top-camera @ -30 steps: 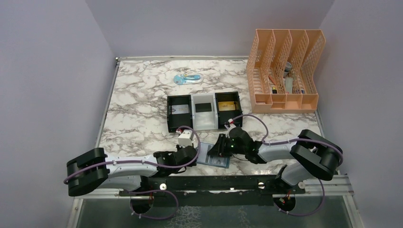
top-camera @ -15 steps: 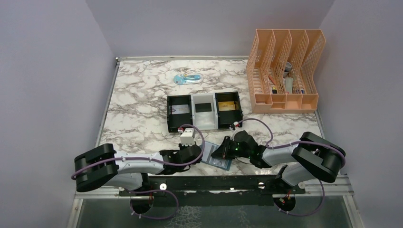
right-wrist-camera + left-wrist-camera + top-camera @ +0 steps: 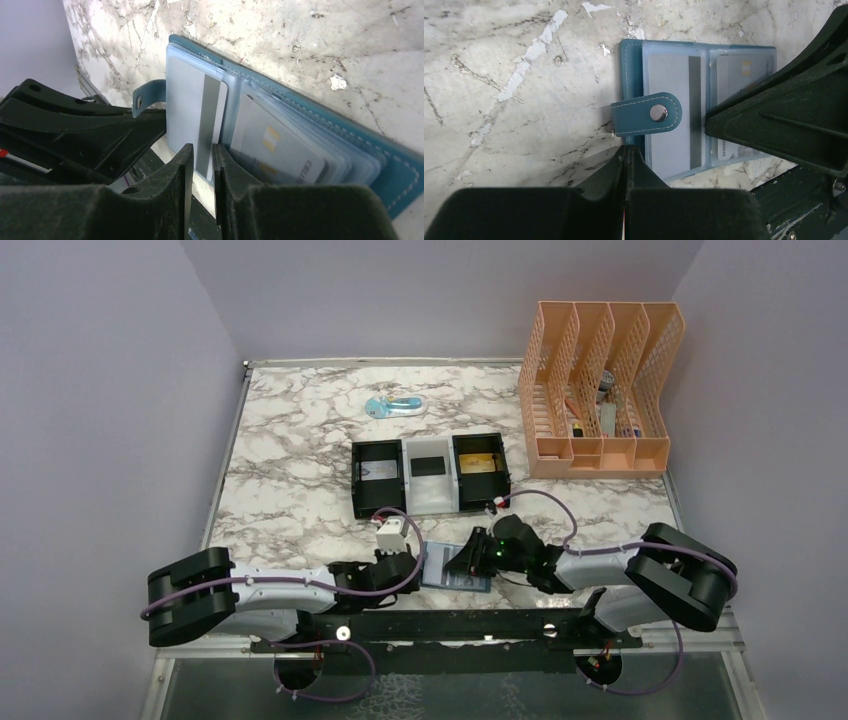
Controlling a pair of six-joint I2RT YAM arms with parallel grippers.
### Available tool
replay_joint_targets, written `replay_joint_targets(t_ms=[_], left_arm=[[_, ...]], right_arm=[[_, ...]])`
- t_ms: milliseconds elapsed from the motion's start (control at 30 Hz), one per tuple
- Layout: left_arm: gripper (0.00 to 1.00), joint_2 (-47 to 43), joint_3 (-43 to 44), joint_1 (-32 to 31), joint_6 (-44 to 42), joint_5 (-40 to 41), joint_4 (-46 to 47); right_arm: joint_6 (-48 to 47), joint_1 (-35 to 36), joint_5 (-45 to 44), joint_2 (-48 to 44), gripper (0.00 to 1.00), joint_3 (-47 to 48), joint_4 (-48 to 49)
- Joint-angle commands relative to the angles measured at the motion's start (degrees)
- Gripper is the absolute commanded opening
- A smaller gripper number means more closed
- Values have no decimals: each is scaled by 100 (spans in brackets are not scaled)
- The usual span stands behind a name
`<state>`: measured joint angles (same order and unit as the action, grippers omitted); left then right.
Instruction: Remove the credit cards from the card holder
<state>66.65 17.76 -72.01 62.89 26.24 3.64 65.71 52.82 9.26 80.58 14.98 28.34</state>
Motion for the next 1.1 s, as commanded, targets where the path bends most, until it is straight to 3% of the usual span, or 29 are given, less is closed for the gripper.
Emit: replay_joint_targets(t_ms=[0, 167, 400, 1067], left_arm=[[0, 45, -141, -232, 279, -237, -539], [11, -174, 140, -572, 442, 273, -936], [27, -170, 432, -764, 455, 655, -1120], [41, 27, 858, -804, 72, 609, -1245]], right_arm=[[-415, 42, -368, -371, 22, 254, -866], [-785, 36, -504, -455, 24, 598, -1559], [-876, 39, -490, -620, 25, 563, -1586], [-1016, 38, -437, -515, 27, 579, -1651]])
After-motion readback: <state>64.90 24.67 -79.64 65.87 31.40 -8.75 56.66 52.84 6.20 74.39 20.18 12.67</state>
